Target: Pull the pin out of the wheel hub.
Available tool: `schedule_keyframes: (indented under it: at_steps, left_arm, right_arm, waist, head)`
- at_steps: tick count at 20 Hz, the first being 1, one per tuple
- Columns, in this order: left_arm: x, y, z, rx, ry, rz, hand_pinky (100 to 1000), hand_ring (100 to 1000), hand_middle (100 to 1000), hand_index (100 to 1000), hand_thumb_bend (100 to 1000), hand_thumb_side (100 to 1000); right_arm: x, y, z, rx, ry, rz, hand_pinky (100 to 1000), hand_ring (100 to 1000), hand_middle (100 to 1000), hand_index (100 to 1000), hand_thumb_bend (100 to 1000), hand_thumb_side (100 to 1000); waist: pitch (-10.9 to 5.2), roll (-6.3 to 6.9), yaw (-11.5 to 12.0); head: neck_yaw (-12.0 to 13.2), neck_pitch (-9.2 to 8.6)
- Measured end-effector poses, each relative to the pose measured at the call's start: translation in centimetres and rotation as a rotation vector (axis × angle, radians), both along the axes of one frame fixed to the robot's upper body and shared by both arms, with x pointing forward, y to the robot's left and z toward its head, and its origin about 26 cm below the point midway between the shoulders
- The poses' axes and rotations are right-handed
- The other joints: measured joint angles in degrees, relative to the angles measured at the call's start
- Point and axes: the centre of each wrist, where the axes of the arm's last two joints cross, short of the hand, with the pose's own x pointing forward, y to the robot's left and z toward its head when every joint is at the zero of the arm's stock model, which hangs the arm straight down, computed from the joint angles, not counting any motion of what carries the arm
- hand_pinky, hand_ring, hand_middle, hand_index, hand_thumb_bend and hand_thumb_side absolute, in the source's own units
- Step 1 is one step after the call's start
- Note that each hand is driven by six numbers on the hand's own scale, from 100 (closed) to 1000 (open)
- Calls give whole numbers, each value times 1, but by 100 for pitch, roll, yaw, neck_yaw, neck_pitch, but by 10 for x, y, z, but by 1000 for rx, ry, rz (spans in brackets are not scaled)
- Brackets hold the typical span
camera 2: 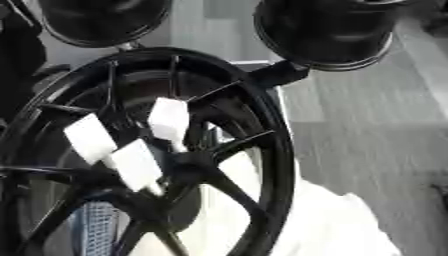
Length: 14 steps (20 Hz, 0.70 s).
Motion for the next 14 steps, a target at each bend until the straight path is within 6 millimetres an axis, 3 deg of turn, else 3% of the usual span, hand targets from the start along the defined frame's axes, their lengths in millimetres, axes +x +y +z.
schedule_keyframes:
  at_steps: [8,14]
  left_arm:
    - [0,-2,0,20,1,-7,822,774,682,851,100,144]
    - [3,-14,-1,137,39,-75,830,799,735,870,113,156]
  right_arm:
    - [0,0,-1,0,2,-1,752,593,525,685,100,589]
    - [0,0,-1,-1,2,2,752,593,525,685,100,589]
  waist:
    - [-28,-11,-10]
    - [-35,9,-39]
  head:
    - [-11,-2]
    - [-11,-30]
